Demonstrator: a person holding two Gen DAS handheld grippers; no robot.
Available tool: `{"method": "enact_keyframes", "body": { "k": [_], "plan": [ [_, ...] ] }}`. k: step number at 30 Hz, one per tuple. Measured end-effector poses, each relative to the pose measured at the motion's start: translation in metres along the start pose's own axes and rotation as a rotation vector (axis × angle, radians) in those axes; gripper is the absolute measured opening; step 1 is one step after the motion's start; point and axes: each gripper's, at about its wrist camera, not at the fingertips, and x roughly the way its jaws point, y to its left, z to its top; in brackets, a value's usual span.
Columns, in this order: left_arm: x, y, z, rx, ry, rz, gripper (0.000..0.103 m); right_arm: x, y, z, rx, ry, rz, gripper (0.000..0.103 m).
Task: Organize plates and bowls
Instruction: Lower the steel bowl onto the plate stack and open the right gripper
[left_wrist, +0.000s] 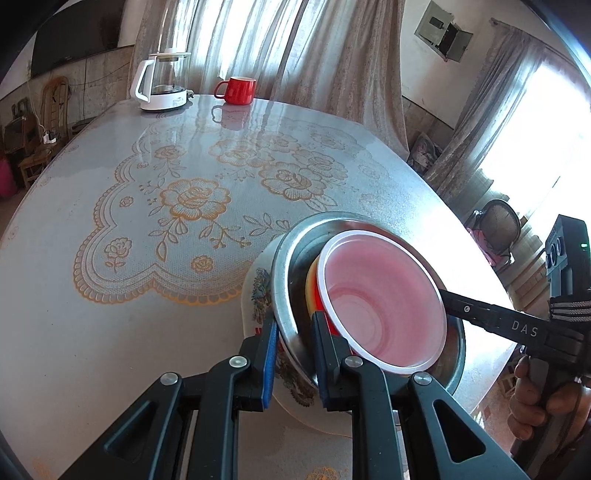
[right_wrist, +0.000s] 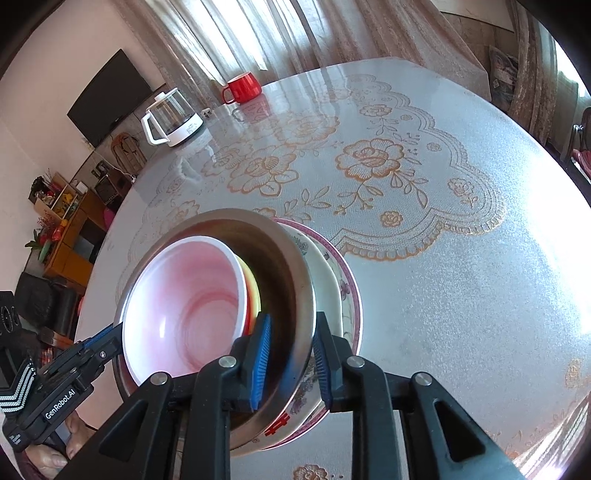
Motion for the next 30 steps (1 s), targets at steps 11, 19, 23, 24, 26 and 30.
{"method": "enact_keyframes", "body": {
  "k": [11,19,23,24,26,30],
  "plan": [
    [0.004,-0.003,-0.002,0.022,-0.011,0.028,0.019,-0.014,0.006,-0.004,-0.053,-0.068,-0.064,0.013],
    [0.004,-0.005,-0.004,0.034,-0.023,0.048,0.019,-0.013,0.006,-0.007,-0.060,-0.070,-0.082,0.012],
    [0.003,-0.007,-0.005,0.043,-0.038,0.069,0.020,-0.015,0.007,-0.009,-0.061,-0.073,-0.090,0.012],
    [0.002,-0.008,-0.006,0.045,-0.042,0.074,0.020,-0.015,0.008,-0.009,-0.061,-0.075,-0.093,0.013],
    [-0.001,-0.009,-0.007,0.049,-0.055,0.086,0.020,-0.016,0.010,-0.011,-0.073,-0.087,-0.107,0.013],
    [-0.008,-0.010,-0.008,0.058,-0.088,0.119,0.020,-0.022,0.014,-0.014,-0.090,-0.124,-0.130,0.013]
  ]
}}
